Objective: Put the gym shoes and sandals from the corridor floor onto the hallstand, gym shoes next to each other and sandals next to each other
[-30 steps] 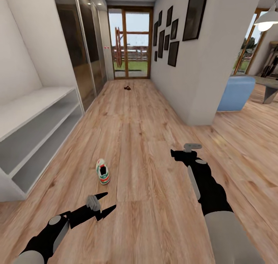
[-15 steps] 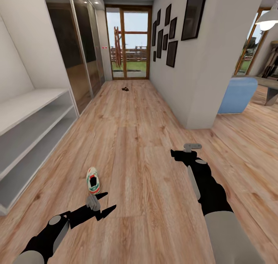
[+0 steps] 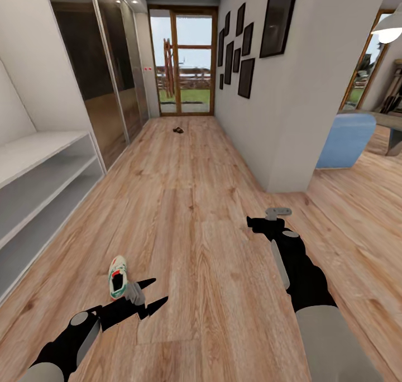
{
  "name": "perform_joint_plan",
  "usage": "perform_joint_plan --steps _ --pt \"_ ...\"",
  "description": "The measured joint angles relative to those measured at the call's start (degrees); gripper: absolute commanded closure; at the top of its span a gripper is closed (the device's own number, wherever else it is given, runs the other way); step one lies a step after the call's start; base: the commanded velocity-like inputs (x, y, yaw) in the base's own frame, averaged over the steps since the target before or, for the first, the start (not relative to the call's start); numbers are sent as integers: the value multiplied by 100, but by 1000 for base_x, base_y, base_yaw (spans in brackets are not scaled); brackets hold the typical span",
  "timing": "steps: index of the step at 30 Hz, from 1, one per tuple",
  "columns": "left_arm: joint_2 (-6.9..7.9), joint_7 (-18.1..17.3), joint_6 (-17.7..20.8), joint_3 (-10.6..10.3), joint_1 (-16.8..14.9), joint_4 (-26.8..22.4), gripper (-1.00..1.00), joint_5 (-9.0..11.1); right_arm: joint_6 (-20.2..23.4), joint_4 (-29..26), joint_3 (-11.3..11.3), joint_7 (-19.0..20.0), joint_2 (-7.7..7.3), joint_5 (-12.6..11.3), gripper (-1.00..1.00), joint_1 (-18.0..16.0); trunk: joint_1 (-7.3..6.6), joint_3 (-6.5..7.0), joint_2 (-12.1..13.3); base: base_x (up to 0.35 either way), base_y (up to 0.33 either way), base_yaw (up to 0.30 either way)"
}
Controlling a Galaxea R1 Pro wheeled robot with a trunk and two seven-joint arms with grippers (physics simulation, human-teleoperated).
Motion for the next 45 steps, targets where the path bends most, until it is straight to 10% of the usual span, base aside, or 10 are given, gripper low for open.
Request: perform_joint_plan --steps 45 --pt "0 -1 9 11 0 2 -100 -3 -2 2 3 0 3 8 -100 0 -1 0 0 330 -88 0"
